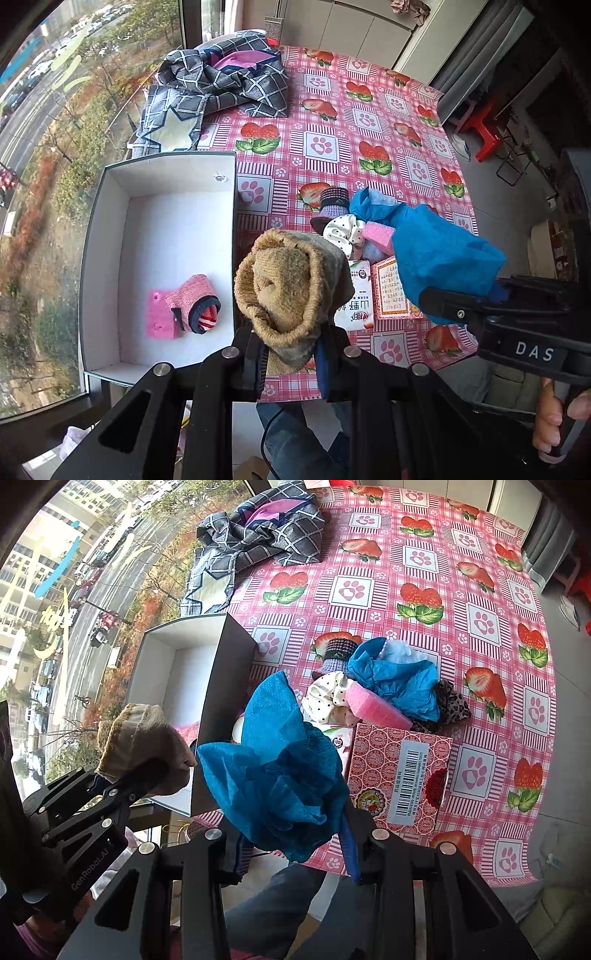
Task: Organize soft objects
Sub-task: 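Carry the beige sock and blue cloth with both tools over the white box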
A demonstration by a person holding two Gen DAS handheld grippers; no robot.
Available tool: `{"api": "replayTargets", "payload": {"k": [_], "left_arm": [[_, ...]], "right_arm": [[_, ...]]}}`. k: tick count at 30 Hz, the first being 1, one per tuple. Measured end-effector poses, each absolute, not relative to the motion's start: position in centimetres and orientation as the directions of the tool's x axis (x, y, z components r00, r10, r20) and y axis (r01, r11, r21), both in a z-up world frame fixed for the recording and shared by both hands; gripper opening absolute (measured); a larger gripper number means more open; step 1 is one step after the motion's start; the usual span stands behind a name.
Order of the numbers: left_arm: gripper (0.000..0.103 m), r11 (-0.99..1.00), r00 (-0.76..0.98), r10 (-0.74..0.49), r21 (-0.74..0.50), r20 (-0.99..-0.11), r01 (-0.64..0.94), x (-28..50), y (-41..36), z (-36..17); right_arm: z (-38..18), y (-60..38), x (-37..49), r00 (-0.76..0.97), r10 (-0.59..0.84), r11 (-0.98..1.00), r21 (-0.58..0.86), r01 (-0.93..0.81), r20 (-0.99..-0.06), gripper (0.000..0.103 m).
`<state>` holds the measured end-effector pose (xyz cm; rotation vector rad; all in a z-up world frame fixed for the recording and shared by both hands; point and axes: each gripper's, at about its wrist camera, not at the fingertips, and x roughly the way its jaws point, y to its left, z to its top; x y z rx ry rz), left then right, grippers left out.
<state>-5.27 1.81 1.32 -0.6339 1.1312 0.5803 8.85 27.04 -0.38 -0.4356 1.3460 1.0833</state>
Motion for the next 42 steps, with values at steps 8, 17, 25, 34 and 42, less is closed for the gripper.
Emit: {"api": "replayTargets", "payload": {"k": [8,17,25,34,42], "left_arm": [[0.023,0.671,0.319,0.108,-0.168,-0.942,-0.722,-6.4,2.0,1.2],[0.023,0.656,0.327,0.115,-0.175,-0.938,-0.734,-7.5,2.2,1.2],[0.023,0.646,0.337,0.117,-0.186,-0.934,-0.740,-8.2,2.4,1.2],[0.023,0.627,0.335,0.127,-0.186,-0.934,-0.757,-9.3,2.8,1.1],[0.023,0.598,0.335,0.131,-0.195,-0.933,-0.777,-10.7,3.5,1.0]], "right_arm": [[-0.5,27.5,7.9,-0.145,0.368,0.468,0.318,-0.825,-0.918,0.040],[-0.5,27.8,7.1,-0.149,0.361,0.456,0.314,-0.833,-0.921,0.040],[-0.3,28.0,6.5,-0.143,0.355,0.450,0.303,-0.840,-0.924,0.040],[-0.2,28.5,5.8,-0.144,0.350,0.442,0.299,-0.846,-0.926,0.040],[-0.4,29.5,5.0,-0.151,0.338,0.425,0.293,-0.856,-0.929,0.040]]}}
